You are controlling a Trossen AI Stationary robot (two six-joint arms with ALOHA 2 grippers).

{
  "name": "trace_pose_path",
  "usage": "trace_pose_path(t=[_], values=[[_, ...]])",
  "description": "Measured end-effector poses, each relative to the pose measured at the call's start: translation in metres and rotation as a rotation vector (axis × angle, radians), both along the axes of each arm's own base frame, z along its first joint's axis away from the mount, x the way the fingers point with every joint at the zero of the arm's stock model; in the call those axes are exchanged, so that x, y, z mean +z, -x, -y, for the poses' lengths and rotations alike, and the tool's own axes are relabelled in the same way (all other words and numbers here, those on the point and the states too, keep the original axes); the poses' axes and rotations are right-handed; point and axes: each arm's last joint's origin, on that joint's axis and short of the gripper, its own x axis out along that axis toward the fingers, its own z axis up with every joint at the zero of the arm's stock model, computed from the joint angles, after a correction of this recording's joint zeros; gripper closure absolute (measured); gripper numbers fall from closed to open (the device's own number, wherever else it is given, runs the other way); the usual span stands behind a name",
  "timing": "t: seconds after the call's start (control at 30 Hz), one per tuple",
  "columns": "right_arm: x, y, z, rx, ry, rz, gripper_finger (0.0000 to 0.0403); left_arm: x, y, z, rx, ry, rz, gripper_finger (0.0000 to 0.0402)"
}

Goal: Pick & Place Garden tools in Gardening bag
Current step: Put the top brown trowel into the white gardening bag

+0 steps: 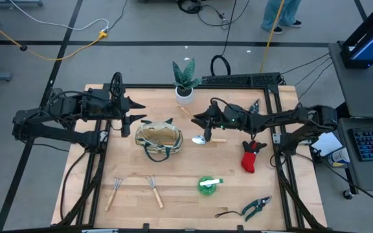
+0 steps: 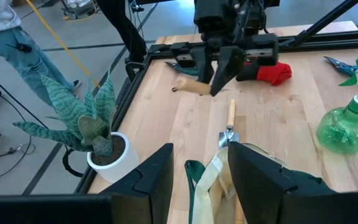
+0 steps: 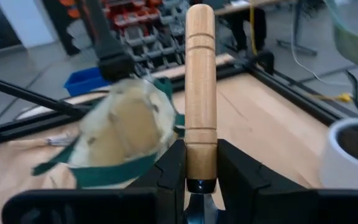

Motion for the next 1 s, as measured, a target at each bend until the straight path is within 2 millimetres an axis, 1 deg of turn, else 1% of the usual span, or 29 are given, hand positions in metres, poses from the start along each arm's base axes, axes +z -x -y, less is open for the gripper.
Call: trace_pose_path(t=[0.17, 0.3, 0.53, 0.7, 0.83, 1.0], values=[[0.008, -0.002, -0.008, 0.077, 0.011, 0.079, 0.0342, 0.0, 0.0, 0.0, 0.0, 0.0, 0.0, 0.0243], [0.012, -0.005, -0.012, 0.095, 0.039, 0.085, 0.0342, 0.0, 0.0, 0.0, 0.0, -0.001, -0.001, 0.0243], [0.033, -0.016, -0.023, 0.144, 0.127, 0.065, 0.0342, 0.0, 0.0, 0.0, -0.013, -0.027, -0.008, 0.0243], [0.047, -0.021, -0.03, 0.171, 0.199, 0.072, 0.0342, 0.001, 0.0, 0.0, 0.015, 0.031, 0.014, 0.0243], [0.052, -0.024, -0.031, 0.183, 0.243, 0.057, 0.0342, -0.001, -0.007, -0.001, 0.026, 0.058, 0.016, 0.0243], [0.05, -0.024, -0.031, 0.189, 0.262, 0.02, 0.0342, -0.01, -0.03, -0.003, 0.009, 0.028, -0.034, 0.0243]])
